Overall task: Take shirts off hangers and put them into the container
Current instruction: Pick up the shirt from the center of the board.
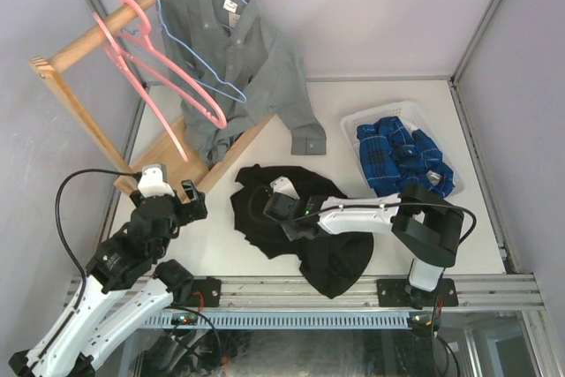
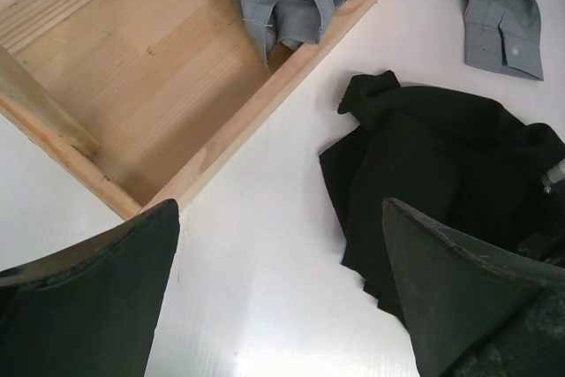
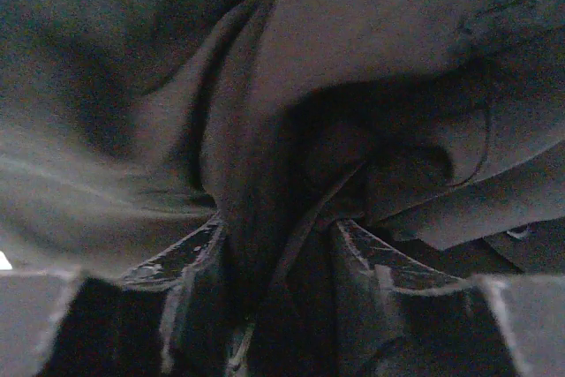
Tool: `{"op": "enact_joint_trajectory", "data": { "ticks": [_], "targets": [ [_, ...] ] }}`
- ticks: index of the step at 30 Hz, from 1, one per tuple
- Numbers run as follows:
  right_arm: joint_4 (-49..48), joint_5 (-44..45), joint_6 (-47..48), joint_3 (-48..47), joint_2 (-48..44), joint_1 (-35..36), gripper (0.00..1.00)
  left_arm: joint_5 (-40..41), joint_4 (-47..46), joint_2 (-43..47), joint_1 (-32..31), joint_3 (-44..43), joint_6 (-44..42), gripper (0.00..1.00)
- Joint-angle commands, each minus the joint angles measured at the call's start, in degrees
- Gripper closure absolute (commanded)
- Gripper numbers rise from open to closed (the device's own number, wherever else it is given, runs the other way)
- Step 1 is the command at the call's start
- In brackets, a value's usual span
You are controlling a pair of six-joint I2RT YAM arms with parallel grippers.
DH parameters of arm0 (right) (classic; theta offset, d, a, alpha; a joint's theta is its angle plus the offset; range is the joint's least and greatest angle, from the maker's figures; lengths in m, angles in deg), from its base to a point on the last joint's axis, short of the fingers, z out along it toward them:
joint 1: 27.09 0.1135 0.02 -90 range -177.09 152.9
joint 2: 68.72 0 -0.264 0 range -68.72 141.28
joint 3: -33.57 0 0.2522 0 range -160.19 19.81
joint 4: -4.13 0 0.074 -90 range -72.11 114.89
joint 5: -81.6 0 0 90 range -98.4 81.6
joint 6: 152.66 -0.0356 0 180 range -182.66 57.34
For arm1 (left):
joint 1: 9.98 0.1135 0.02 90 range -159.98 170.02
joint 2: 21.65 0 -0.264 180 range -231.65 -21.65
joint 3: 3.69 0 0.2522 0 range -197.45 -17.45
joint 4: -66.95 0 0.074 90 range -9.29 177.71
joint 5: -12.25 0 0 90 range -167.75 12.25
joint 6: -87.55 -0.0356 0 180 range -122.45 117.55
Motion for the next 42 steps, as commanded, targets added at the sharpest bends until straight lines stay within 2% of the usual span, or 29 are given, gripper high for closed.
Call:
{"op": "enact_joint_trajectory", "data": {
  "ticks": [1, 2, 5, 7, 8, 15, 20, 23, 28, 36, 40, 42],
  "targets": [
    [5.81, 15.08, 0.22, 2.66, -1.73, 2.39, 0.71, -0.35, -1.82, -1.11, 0.43, 0.34, -1.39, 0.00],
    [6.69, 17.19, -0.33, 2.25, -3.55, 2.66, 0.73, -0.36, -1.82, -1.12, 0.43, 0.34, -1.39, 0.00],
    [6.64, 21.04, -1.75, 1.87, -11.33, 2.87, 0.93, -0.19, -1.82, -0.86, 0.43, 0.34, -1.39, 0.00],
    [4.98, 23.32, -0.86, 1.92, -16.74, 2.92, 0.95, -0.27, -1.90, -0.90, 0.43, 0.35, -1.37, 0.00],
    [3.93, 24.65, -0.07, 1.92, -19.47, 3.03, 1.00, -0.27, -1.87, -0.98, 0.43, 0.34, -1.39, 0.00],
    [-7.56, 28.40, 7.25, 3.82, -36.71, 2.77, 1.00, -0.58, -1.99, -1.37, 0.52, 0.37, -1.56, 0.00],
    [-16.88, 15.67, 13.28, 4.39, -47.05, -4.25, 1.00, -0.89, -2.14, -1.37, 0.52, 0.39, -1.71, 0.00],
    [-17.16, 15.42, 14.87, 2.11, -50.99, -9.08, 1.00, -0.49, -1.96, -1.19, 0.52, 0.35, -1.61, 0.00],
    [-20.99, 18.99, 23.22, 0.39, -54.79, -11.02, 1.00, 0.19, -1.64, -0.85, 0.52, 0.30, -1.20, 0.00],
    [-19.46, 32.22, 32.09, -4.91, -55.14, -14.22, 1.00, -0.27, -1.80, -1.63, 0.52, 0.26, -1.39, 0.00],
    [-13.32, 30.10, 27.98, -7.55, -53.65, -22.72, 1.00, -0.44, -1.88, -1.81, 0.52, 0.21, -1.48, 0.00],
    [-8.48, 25.41, 22.29, -7.88, -52.60, -30.19, 1.00, -0.37, -1.93, -1.75, 0.52, 0.28, -1.51, 0.00]
  ]
}}
